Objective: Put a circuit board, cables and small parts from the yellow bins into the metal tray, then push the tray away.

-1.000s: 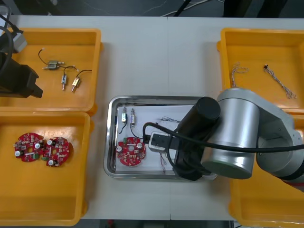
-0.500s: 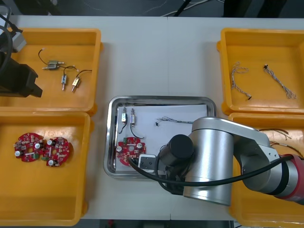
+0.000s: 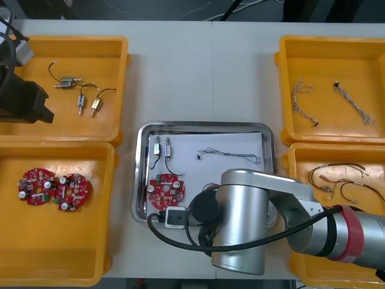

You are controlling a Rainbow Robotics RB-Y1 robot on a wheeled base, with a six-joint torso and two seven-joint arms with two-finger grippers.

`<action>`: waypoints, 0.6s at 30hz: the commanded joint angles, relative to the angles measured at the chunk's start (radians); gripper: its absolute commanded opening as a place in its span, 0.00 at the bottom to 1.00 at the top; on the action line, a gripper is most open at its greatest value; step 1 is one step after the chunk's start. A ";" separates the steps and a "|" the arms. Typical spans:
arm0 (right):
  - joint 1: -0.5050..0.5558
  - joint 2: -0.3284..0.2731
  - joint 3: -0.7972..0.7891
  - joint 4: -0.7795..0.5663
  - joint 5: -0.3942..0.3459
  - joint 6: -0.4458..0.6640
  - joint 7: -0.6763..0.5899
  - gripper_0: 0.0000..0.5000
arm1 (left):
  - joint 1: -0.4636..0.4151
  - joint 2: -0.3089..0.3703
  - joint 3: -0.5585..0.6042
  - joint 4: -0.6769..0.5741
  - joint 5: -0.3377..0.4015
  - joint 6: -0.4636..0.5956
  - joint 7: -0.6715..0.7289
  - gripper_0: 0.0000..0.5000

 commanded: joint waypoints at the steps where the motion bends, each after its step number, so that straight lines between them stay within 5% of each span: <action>1: -0.032 0.035 0.046 0.010 0.034 -0.025 0.009 1.00 | 0.010 0.044 0.033 -0.032 -0.005 0.006 -0.065 1.00; 14: -0.032 0.052 0.063 0.050 0.047 -0.045 0.008 0.99 | 0.013 0.043 0.033 -0.035 -0.005 0.006 -0.067 1.00; 18: -0.034 0.052 0.064 0.050 0.053 -0.045 0.009 0.66 | 0.015 0.044 0.033 -0.037 -0.005 0.006 -0.067 1.00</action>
